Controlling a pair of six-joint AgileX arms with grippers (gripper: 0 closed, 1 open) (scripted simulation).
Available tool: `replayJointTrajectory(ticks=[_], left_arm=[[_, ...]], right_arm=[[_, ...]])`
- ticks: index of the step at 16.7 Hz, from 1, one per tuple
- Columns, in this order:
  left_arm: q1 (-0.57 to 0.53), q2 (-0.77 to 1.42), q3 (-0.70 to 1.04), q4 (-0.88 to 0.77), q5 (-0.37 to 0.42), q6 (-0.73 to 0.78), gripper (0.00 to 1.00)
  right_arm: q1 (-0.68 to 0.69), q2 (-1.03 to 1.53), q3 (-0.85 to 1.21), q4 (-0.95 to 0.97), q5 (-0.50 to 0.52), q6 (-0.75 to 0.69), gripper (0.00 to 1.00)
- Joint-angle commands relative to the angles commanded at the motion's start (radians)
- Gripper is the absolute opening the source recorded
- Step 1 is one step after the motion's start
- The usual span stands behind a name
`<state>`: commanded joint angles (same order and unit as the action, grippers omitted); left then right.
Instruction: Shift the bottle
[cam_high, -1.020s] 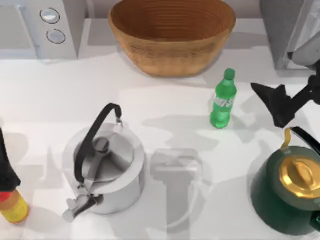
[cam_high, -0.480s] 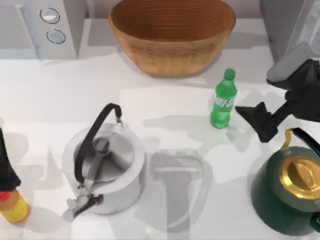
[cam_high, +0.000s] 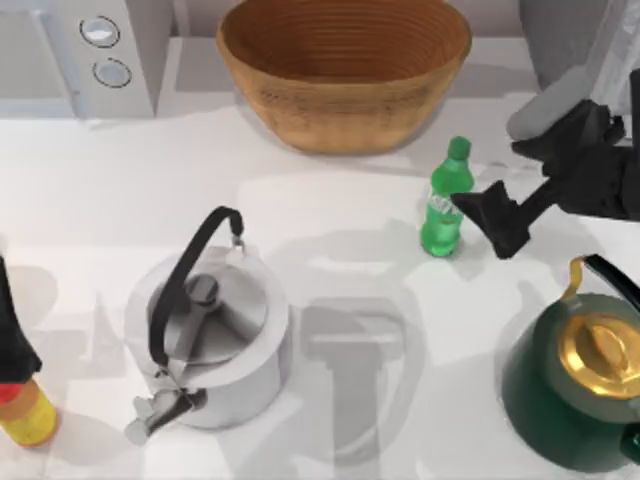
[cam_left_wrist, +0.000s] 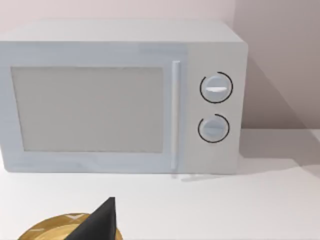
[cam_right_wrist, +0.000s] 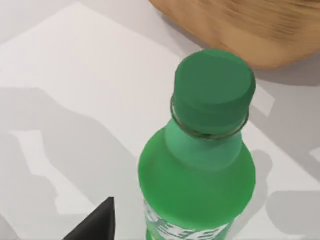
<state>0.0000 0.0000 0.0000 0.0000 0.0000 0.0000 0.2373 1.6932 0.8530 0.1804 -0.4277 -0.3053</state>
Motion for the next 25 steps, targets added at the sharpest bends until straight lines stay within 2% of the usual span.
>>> replayJointTrajectory(ticks=[7,14,25], left_arm=[[0.000,0.000,0.000,0.000,0.000,0.000,1.00],[0.000,0.000,0.000,0.000,0.000,0.000,1.00],[0.000,0.000,0.000,0.000,0.000,0.000,1.00]], right_arm=[[0.084,0.226,0.073,0.171,0.068,0.054,1.00],[0.110,0.261,0.055,0.227,0.090,0.070,1.00],[0.110,0.261,0.055,0.227,0.090,0.070,0.17]])
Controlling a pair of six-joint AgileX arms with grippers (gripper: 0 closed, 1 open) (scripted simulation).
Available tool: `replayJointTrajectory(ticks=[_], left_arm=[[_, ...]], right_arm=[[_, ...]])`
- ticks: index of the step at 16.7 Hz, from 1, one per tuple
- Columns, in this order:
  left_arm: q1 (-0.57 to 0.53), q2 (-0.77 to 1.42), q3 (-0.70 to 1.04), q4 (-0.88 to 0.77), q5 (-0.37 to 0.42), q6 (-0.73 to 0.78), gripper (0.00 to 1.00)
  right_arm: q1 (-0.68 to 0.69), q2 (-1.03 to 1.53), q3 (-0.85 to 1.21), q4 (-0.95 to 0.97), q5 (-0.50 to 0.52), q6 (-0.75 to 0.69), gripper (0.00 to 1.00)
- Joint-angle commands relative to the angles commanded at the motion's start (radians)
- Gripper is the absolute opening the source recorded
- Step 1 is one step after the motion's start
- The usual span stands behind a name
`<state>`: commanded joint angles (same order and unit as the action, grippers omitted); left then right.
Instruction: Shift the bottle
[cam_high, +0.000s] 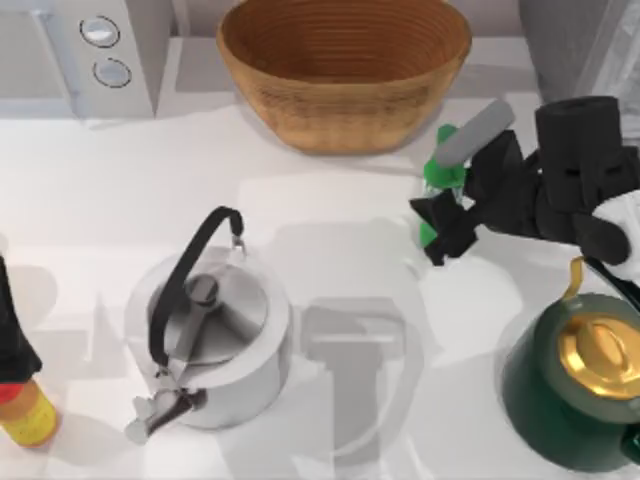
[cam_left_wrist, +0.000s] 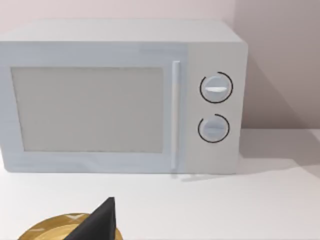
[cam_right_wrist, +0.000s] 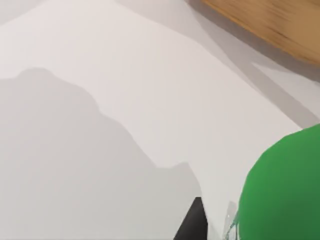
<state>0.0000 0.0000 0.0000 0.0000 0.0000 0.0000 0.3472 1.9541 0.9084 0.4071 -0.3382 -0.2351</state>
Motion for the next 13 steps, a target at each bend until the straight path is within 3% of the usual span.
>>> replayJointTrajectory(ticks=[2,3,13], left_arm=[[0.000,0.000,0.000,0.000,0.000,0.000,1.00],[0.000,0.000,0.000,0.000,0.000,0.000,1.00],[0.000,0.000,0.000,0.000,0.000,0.000,1.00]], right_arm=[[0.000,0.000,0.000,0.000,0.000,0.000,0.02],[0.000,0.000,0.000,0.000,0.000,0.000,0.00],[-0.016,-0.016,0.003,-0.001,0.003,0.006,0.00]])
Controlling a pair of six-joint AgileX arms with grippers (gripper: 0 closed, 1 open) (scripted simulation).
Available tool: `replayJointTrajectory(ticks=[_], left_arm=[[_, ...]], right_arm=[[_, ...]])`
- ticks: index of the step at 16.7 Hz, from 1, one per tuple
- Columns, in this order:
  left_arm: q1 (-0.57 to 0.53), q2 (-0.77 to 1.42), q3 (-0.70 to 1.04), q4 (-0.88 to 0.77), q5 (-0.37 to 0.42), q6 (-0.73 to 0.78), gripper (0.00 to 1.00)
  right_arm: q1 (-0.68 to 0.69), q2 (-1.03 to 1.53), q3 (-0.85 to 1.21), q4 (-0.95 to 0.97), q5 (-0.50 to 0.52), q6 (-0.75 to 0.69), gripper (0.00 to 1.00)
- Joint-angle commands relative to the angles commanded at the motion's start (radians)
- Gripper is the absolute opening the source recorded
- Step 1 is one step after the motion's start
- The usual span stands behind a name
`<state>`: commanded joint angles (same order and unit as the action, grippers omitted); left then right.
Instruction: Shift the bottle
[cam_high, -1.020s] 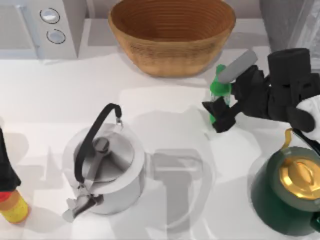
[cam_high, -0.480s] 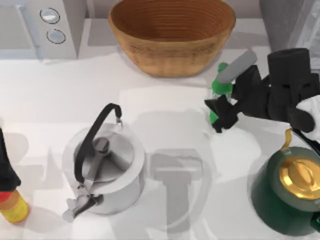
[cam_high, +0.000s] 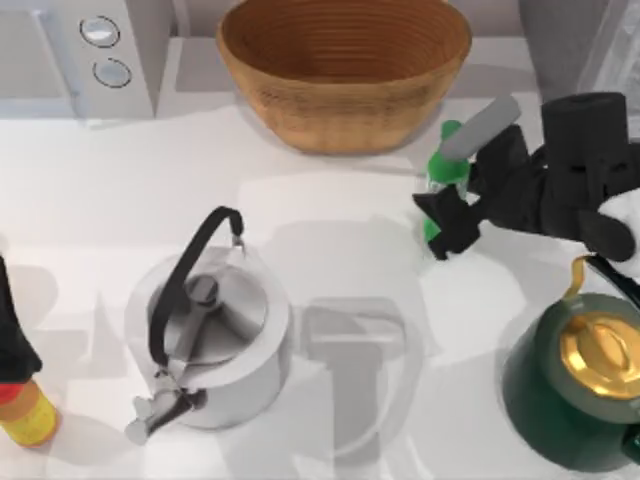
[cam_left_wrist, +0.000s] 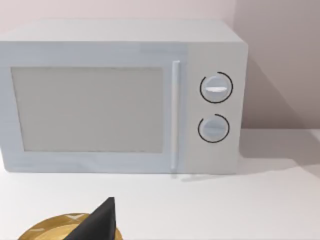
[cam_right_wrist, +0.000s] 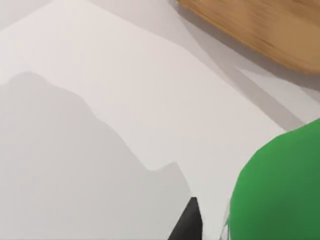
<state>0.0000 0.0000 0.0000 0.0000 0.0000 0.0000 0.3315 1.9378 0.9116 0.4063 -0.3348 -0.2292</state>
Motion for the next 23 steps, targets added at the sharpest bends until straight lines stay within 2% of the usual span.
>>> replayJointTrajectory(ticks=[4,14,17,23], left_arm=[[0.000,0.000,0.000,0.000,0.000,0.000,1.00],[0.000,0.000,0.000,0.000,0.000,0.000,1.00],[0.000,0.000,0.000,0.000,0.000,0.000,1.00],[0.000,0.000,0.000,0.000,0.000,0.000,1.00]], right_arm=[[-0.135,-0.111,-0.048,-0.010,0.022,0.031,0.00],[-0.638,-0.417,-0.390,0.048,0.042,0.058,0.00],[-0.693,-0.466,-0.424,0.083,0.043,0.055,0.00],[-0.689,-0.446,-0.420,0.092,0.045,0.057,0.00]])
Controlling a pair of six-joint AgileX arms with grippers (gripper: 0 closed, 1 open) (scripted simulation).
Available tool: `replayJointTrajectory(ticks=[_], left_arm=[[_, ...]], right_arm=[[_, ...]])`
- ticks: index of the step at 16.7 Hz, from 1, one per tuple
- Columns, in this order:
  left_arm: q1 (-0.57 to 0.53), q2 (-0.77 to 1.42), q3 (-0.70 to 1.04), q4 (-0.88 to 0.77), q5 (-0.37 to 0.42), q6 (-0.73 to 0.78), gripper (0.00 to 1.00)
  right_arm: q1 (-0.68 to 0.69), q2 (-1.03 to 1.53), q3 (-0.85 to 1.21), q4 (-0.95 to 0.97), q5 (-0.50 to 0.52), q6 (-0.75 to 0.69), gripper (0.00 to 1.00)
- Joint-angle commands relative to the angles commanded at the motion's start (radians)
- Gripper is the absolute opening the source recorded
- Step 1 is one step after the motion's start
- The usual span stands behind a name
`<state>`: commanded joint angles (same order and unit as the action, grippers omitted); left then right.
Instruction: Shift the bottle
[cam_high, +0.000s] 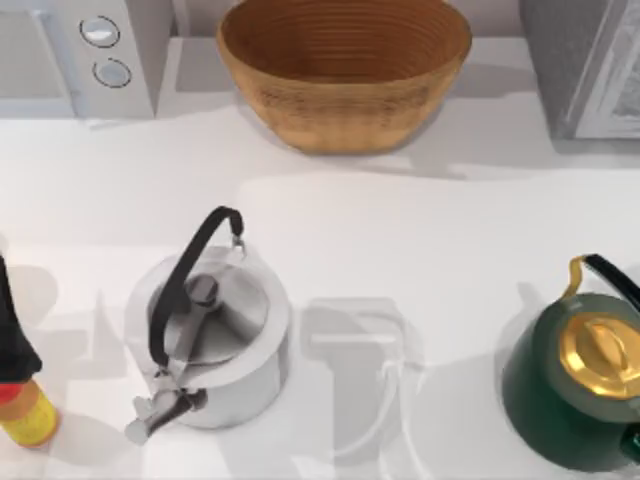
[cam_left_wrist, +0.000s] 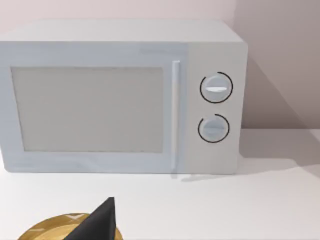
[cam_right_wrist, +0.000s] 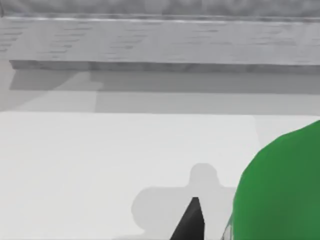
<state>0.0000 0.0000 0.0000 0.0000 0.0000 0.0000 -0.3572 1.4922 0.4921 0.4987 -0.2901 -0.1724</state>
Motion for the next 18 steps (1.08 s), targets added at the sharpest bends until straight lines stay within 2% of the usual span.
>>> replayJointTrajectory(ticks=[9,15,18], left_arm=[[0.000,0.000,0.000,0.000,0.000,0.000,1.00],[0.000,0.000,0.000,0.000,0.000,0.000,1.00],[0.000,0.000,0.000,0.000,0.000,0.000,1.00]], right_arm=[[0.038,0.294,0.073,0.231,0.040,0.021,0.00],[0.043,0.327,0.082,0.260,0.046,0.024,0.00],[0.043,0.327,0.082,0.260,0.046,0.024,0.23]])
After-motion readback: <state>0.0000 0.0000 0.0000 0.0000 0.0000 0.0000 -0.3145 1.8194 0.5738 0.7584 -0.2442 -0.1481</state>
